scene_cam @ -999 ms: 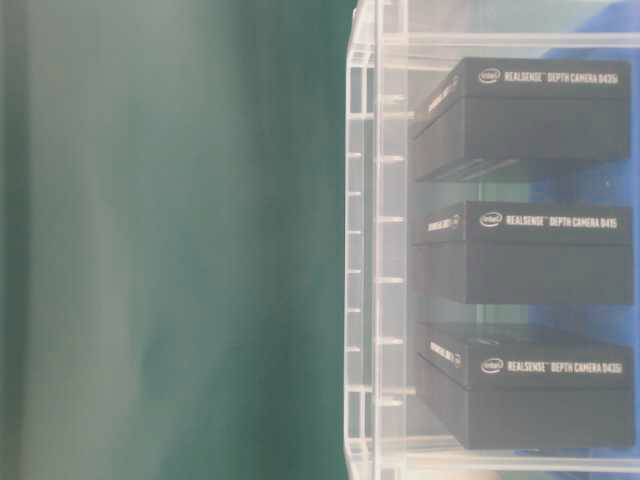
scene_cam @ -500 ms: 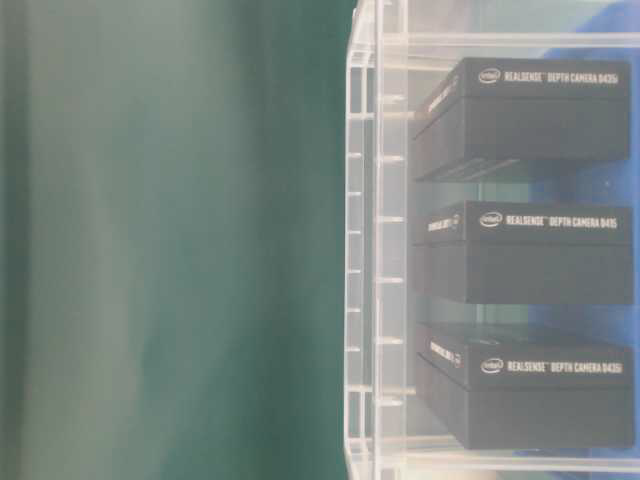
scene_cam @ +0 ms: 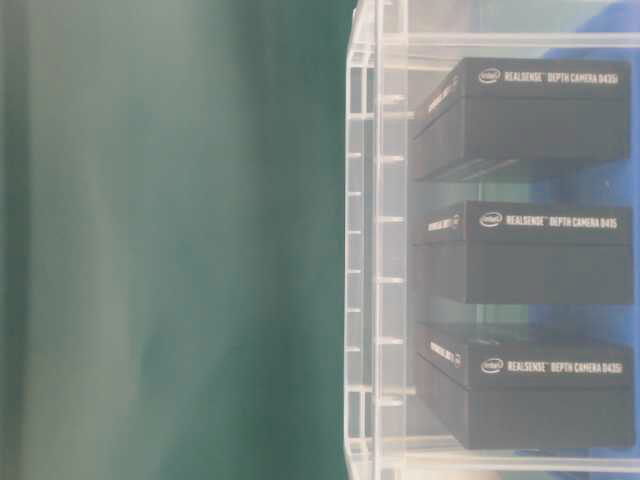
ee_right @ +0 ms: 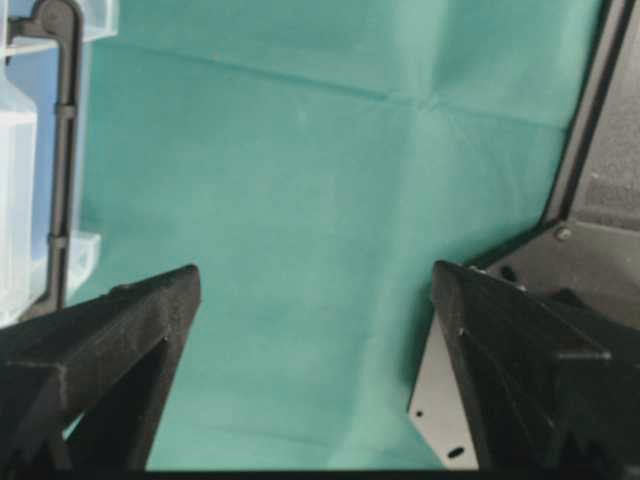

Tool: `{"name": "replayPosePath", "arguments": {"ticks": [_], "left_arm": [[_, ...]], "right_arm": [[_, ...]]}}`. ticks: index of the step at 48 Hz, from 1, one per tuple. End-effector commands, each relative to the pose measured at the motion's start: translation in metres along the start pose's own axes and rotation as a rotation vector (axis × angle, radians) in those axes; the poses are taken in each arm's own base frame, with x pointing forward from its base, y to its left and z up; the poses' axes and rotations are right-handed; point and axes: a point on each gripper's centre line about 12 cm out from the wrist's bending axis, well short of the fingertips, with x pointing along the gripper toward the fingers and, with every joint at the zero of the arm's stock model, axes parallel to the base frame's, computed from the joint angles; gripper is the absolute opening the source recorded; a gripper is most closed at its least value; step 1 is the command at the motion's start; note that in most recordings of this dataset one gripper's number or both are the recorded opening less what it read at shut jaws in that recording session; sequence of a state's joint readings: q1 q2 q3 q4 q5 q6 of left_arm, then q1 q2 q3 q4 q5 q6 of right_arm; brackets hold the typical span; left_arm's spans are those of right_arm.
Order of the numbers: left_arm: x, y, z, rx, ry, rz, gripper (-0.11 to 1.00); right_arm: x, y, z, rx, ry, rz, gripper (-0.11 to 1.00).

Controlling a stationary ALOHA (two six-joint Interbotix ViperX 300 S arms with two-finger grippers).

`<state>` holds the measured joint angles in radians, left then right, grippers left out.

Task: Take the box out of the case with the right arm.
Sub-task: 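Move the open right gripper over the middle black box in the case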

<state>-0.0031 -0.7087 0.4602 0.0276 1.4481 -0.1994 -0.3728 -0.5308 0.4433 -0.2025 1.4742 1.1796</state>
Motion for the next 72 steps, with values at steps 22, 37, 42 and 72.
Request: {"name": "replayPosePath", "arguments": {"ticks": [22,37,42,72], "left_arm": [[-0.009,0.005,0.005,-0.012,-0.037,0.015,0.11],[-0.007,0.004,0.009,-0.022,-0.029,0.016,0.11],[-0.006,0.003,0.012,-0.022,-0.019,0.018,0.11],[-0.016,0.003,0.015,-0.098,0.019,0.023,0.11]], "right_arm": [[0.002,0.032,0.007,0.047,0.015,0.071,0.97],[0.007,0.101,0.015,0.071,0.032,0.081,0.97],[0.007,0.128,0.014,0.070,0.033,0.094,0.97],[0.014,0.228,0.000,0.090,0.047,0.144,0.97]]}}
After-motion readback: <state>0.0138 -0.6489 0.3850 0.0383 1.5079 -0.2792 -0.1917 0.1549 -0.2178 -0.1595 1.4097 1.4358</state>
